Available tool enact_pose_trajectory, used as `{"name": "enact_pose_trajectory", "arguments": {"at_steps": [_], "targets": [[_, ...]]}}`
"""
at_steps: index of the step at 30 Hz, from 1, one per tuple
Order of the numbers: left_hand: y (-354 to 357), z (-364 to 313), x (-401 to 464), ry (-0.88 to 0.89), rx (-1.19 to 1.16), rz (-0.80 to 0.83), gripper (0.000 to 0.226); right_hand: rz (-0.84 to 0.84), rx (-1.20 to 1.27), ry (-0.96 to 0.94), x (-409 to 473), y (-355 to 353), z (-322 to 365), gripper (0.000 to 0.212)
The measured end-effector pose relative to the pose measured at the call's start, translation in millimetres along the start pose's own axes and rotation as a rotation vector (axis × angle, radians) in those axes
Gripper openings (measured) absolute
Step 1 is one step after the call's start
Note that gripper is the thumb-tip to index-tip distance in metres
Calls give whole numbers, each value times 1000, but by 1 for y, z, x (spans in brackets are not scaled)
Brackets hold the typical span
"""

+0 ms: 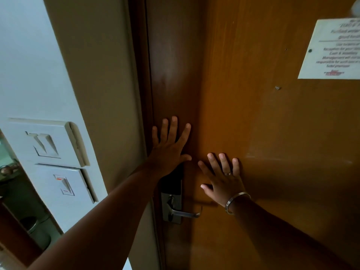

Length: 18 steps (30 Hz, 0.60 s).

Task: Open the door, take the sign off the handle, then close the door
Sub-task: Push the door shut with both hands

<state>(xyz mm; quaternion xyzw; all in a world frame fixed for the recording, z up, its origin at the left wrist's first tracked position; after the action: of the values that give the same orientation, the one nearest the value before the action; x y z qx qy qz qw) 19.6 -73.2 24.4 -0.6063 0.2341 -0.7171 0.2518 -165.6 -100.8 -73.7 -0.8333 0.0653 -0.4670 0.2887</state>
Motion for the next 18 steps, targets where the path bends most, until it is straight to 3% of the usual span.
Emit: {"name": "enact_pose_trajectory", "arguments": {"at_steps": [12,18], "targets": [[23,4,15,-32,-83,124,122,29,23,7,9,15,-5,110],[21,2,14,-48,-70,153,122,179,14,71,15,7,-4,111]]}}
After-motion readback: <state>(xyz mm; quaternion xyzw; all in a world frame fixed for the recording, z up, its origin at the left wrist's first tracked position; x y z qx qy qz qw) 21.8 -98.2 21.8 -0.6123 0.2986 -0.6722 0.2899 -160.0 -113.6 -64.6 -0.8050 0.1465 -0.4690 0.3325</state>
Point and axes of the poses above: each hand's wrist, its own x-axis towards the middle knuckle, its own y-axis out of the palm, z = x × y, the point moved 5 cm from there along x, towards the middle knuckle, and after that the axes turned 10 degrees about -z, right-handed, at the moved point
